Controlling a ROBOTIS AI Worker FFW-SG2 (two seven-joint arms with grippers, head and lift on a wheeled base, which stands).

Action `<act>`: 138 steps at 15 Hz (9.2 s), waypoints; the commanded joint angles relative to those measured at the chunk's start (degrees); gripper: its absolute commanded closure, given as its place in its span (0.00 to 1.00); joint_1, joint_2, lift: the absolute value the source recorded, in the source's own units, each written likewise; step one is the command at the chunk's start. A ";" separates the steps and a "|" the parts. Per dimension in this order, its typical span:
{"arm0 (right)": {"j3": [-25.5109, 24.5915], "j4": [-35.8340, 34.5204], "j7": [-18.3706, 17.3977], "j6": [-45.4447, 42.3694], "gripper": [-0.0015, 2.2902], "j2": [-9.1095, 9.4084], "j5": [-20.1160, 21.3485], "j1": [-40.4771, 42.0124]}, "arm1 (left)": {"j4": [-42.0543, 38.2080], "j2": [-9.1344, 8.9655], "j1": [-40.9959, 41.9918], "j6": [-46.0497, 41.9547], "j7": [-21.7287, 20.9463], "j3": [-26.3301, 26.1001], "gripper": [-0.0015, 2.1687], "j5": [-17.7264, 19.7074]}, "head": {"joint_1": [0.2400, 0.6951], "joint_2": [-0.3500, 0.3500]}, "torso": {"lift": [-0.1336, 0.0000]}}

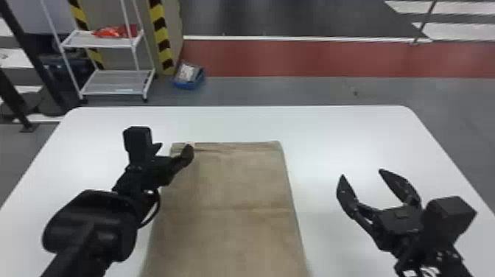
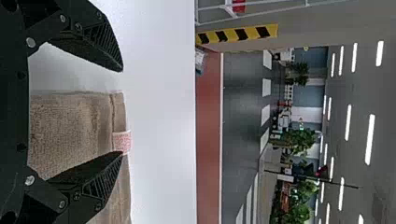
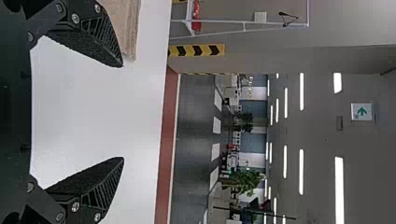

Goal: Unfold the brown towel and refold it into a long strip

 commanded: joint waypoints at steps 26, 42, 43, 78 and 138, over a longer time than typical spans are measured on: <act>0.70 -1.20 0.00 -0.56 0.08 0.25 -0.59 1.01 | -9.69 0.17 5.45 2.82 0.97 0.06 0.66 -1.20 | 1.00 0.48 | 0.08; 1.58 5.39 0.00 5.42 0.08 0.07 -1.55 -14.46 | -46.25 5.97 37.00 11.26 -2.37 12.80 0.66 0.30 | 1.00 0.50 | 0.08; 2.28 6.97 -0.09 5.42 0.09 0.07 -1.64 -15.87 | -46.51 5.97 37.71 11.26 -2.63 12.80 0.66 0.30 | 1.00 0.51 | 0.08; 16.79 49.16 10.90 28.44 0.23 6.66 7.94 -50.93 | -46.60 5.62 39.46 9.15 -2.90 12.27 0.66 1.26 | 1.00 0.71 | 0.08; -25.49 -15.97 10.99 47.78 0.03 2.71 6.18 2.42 | -45.46 3.07 33.66 9.85 8.26 13.68 0.13 -1.28 | 1.00 0.24 | 0.08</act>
